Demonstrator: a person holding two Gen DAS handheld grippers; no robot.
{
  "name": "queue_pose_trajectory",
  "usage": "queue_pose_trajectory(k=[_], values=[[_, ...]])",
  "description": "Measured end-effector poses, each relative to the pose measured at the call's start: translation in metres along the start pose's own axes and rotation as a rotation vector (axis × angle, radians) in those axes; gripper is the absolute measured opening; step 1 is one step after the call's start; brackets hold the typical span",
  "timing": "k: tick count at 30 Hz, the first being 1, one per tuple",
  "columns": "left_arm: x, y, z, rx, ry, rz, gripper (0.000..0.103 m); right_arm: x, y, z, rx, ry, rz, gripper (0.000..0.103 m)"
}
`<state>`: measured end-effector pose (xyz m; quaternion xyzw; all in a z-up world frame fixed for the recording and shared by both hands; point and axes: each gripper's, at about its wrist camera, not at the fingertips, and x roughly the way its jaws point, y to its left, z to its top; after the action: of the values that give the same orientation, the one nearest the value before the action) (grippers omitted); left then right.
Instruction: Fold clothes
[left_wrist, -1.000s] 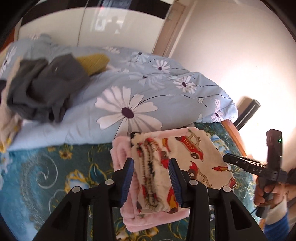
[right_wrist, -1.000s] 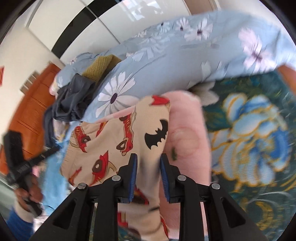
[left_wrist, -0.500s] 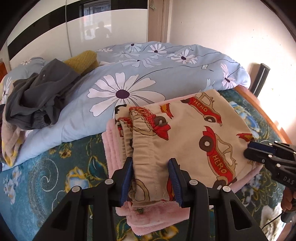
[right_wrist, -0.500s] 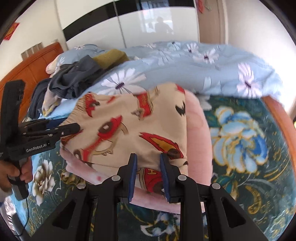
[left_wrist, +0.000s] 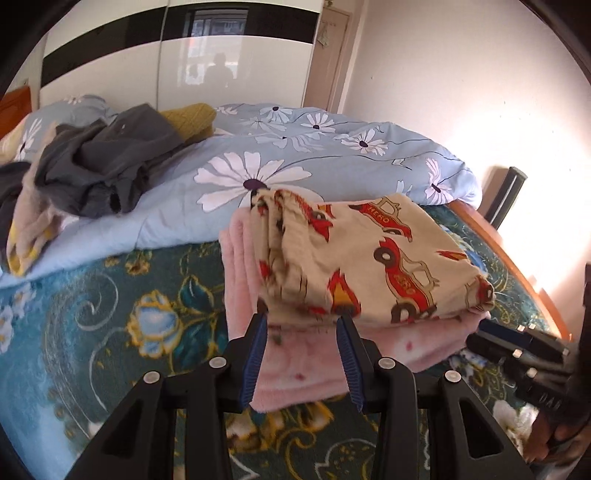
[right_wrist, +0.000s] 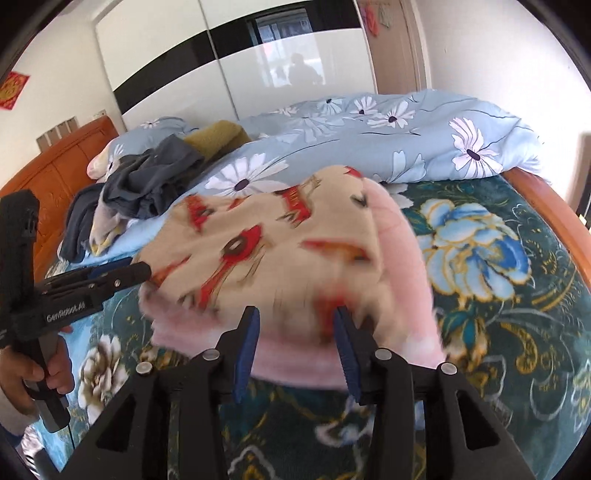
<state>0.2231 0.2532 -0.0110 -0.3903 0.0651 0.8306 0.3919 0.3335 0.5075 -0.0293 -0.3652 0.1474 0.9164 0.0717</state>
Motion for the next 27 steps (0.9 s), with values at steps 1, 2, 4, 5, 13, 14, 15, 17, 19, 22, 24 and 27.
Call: queue_pose_trajectory(k=[1,2,4,5,13,14,15,17,19,22,24,27], values=[[0.001,0.001,-0.005,-0.014,0.003,-0.005,0.045,0.0,0.005,-0.007,-0.001,0.005,0.001,0.043],[0.002,0.002,-0.009,-0.028,0.007,-0.006,0.049,0.001,0.009,-0.013,-0.002,0.011,0.002,0.043],[0.006,0.005,-0.016,-0.055,0.016,0.01,0.057,0.006,0.016,-0.024,-0.001,0.017,-0.003,0.043],[0.007,0.006,-0.02,-0.067,0.018,0.019,0.062,0.01,0.018,-0.028,0.005,0.02,-0.009,0.044],[0.015,0.003,-0.042,-0.043,-0.01,0.102,0.102,0.04,0.02,-0.054,0.054,0.088,-0.107,0.056],[0.018,0.004,-0.044,-0.044,-0.011,0.108,0.103,0.043,0.021,-0.056,0.056,0.096,-0.119,0.056],[0.02,0.004,-0.046,-0.044,-0.012,0.115,0.103,0.045,0.02,-0.058,0.061,0.094,-0.135,0.056],[0.025,0.005,-0.05,-0.038,-0.01,0.133,0.103,0.048,0.02,-0.062,0.072,0.091,-0.162,0.057],[0.03,0.004,-0.054,-0.023,-0.007,0.151,0.103,0.05,0.02,-0.065,0.079,0.084,-0.174,0.06],[0.036,0.004,-0.059,-0.011,-0.002,0.163,0.103,0.052,0.023,-0.068,0.07,0.078,-0.2,0.069],[0.037,0.004,-0.062,-0.009,-0.008,0.16,0.103,0.052,0.028,-0.07,0.052,0.074,-0.223,0.069],[0.036,0.002,-0.065,0.002,-0.034,0.153,0.103,0.048,0.03,-0.073,0.06,0.06,-0.246,0.072]])
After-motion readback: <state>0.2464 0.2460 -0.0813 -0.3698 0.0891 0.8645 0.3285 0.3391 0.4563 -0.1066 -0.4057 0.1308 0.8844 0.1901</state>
